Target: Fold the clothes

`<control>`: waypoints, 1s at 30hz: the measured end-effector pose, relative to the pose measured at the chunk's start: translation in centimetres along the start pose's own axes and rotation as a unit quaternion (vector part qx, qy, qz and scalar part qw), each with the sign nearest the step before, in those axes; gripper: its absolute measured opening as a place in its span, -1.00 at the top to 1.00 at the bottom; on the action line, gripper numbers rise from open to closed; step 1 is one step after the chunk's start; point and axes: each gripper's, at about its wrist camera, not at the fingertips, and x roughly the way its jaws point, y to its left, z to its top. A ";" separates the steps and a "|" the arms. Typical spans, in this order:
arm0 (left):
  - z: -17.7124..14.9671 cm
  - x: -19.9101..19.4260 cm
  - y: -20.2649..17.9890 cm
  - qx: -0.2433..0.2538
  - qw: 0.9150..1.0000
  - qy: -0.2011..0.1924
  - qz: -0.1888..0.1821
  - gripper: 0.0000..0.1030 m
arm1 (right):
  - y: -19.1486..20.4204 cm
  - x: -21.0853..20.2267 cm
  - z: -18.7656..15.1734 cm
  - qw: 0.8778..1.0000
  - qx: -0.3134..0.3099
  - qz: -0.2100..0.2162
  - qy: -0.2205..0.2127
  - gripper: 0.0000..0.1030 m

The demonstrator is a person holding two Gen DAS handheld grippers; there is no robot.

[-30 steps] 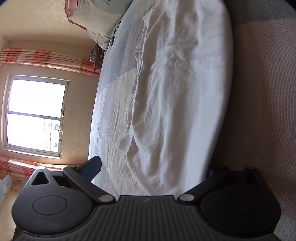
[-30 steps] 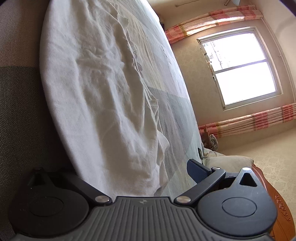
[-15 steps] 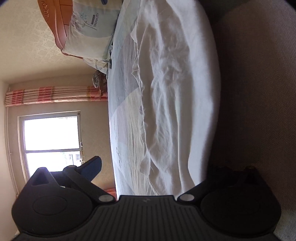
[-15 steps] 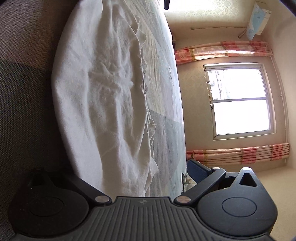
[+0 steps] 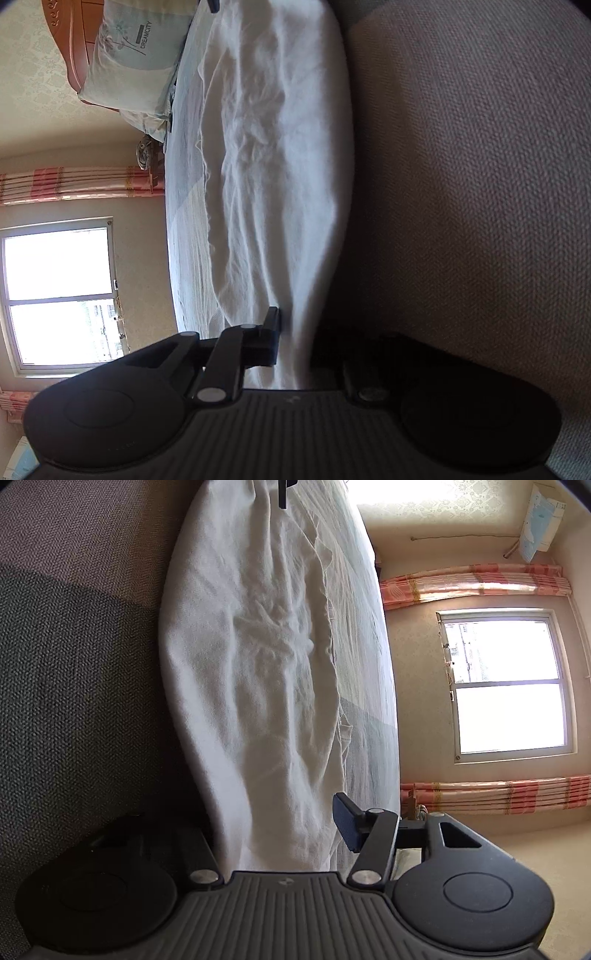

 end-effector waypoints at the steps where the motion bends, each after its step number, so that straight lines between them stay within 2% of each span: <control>1: -0.1 0.0 0.0 -0.008 1.000 0.000 -0.001 1.00 | 0.2 0.1 0.1 1.000 -0.001 0.004 0.000 0.17; 2: -0.2 -0.1 0.2 -0.018 1.000 0.000 -0.002 1.00 | 0.5 0.1 0.1 1.000 -0.001 0.010 0.001 0.29; 3: -0.2 0.0 0.3 -0.024 1.000 0.000 -0.005 1.00 | 1.0 0.0 0.1 1.000 -0.003 0.019 0.001 0.66; 4: -0.2 0.0 0.4 -0.025 1.000 0.000 -0.005 1.00 | 1.7 0.0 0.1 1.000 -0.009 0.017 0.002 0.84; 7: 0.0 -0.1 0.4 -0.013 1.000 0.005 -0.001 0.98 | 2.5 -0.2 0.0 1.000 -0.009 0.004 0.002 0.83; 11: 0.2 -0.7 0.5 -0.007 1.000 0.014 0.007 0.75 | 2.3 -0.2 0.0 1.000 -0.012 0.005 0.006 0.83; 12: 0.2 -0.9 0.4 -0.008 1.000 0.014 0.008 0.75 | 2.6 -0.3 0.0 1.000 -0.018 0.000 0.008 0.83; 14: 0.2 -1.2 -0.2 -0.005 1.000 0.013 0.004 0.94 | 2.7 -0.3 0.0 1.000 -0.021 -0.002 0.010 0.83; 16: 0.1 -1.2 -0.3 -0.011 1.000 0.011 -0.003 1.00 | 2.5 -0.2 0.0 1.000 -0.017 0.004 0.011 0.83; 20: -0.2 -1.3 0.9 -0.032 0.999 0.006 -0.027 0.99 | 1.5 -0.2 0.0 0.999 -0.009 0.029 0.011 0.84; 25: -0.8 -2.0 2.0 -0.030 0.999 -0.006 -0.041 0.99 | -2.2 -0.1 0.1 0.994 0.044 0.096 0.014 0.88; 30: -1.7 -4.1 3.0 -0.041 0.998 -0.013 -0.042 0.99 | -5.0 -1.7 0.1 0.991 0.075 0.114 0.004 0.89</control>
